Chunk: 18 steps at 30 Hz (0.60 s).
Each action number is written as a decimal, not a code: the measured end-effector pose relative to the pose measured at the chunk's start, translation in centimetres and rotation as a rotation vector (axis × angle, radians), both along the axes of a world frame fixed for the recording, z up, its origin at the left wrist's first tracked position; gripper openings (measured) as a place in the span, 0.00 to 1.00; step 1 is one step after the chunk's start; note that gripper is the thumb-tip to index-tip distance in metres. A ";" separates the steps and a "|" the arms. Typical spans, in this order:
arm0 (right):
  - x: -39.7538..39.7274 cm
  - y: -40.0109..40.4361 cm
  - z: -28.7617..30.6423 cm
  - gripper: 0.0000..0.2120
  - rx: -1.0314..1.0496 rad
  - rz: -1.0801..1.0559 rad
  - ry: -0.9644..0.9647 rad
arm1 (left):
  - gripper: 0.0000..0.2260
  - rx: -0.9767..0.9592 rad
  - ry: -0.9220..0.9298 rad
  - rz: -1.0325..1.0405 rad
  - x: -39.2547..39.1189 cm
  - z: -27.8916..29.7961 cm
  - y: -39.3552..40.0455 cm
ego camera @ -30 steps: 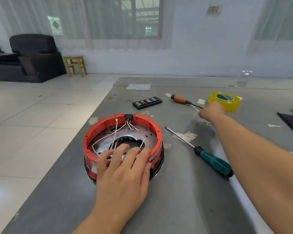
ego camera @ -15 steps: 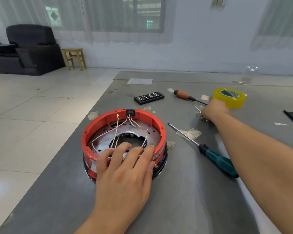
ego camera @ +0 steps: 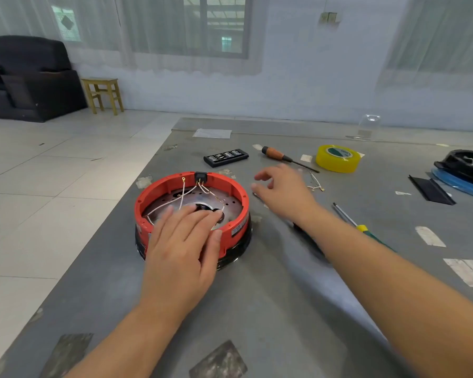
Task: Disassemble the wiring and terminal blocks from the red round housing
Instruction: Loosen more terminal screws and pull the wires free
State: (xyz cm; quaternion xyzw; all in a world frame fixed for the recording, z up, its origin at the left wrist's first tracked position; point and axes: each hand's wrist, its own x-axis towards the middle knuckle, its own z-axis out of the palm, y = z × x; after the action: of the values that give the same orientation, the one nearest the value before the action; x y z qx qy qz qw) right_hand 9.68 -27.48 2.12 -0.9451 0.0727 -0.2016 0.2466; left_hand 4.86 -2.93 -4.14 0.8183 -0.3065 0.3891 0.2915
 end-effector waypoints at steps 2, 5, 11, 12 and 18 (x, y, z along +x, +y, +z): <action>-1.8 2.6 -0.9 0.16 0.092 0.041 -0.032 | 0.15 -0.080 0.103 0.074 0.0 0.4 1.2; -3.5 5.4 -2.4 0.24 0.248 0.016 -0.011 | 0.17 -0.255 0.332 0.186 0.6 0.9 3.2; -5.3 7.7 -4.8 0.31 0.517 -0.083 0.025 | 0.28 -0.486 0.731 0.289 1.9 0.7 4.7; -5.4 7.8 -5.0 0.26 0.511 -0.078 0.033 | 0.30 -0.536 0.827 0.269 2.0 0.5 4.5; -5.7 7.8 -5.4 0.23 0.517 0.015 -0.024 | 0.15 -0.648 0.817 0.126 2.0 0.1 4.2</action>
State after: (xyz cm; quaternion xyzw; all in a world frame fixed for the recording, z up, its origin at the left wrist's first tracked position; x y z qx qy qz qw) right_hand 3.99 -19.73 -3.27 -0.8487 0.1117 -0.1855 0.4825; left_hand 6.83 1.26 -4.04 0.7881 0.0180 0.1300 0.6014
